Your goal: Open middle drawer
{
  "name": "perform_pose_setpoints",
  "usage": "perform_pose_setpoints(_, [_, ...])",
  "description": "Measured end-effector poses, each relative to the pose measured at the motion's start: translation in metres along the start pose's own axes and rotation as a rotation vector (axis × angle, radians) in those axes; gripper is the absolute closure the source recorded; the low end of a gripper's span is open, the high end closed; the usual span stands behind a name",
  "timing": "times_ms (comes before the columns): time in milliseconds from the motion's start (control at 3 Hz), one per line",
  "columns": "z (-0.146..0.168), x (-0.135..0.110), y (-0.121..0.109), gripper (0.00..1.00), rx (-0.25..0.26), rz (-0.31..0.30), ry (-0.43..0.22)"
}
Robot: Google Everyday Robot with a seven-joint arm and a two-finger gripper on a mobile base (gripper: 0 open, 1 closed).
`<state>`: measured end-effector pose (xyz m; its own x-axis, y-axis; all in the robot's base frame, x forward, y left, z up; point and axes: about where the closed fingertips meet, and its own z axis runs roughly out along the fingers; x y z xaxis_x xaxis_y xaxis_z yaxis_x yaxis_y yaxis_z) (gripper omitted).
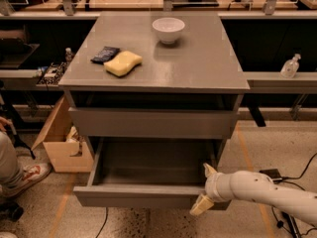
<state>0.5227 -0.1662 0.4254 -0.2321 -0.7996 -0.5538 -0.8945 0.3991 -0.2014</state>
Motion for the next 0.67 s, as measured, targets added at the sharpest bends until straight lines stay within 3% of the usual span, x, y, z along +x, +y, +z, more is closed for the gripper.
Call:
perform_pose_setpoints(333, [-0.046, -0.011, -0.024, 0.00, 0.036, -0.006, -0.104])
perform_pose_setpoints(667, [-0.111, -0.008, -0.038, 0.00, 0.139, -0.052, -0.132])
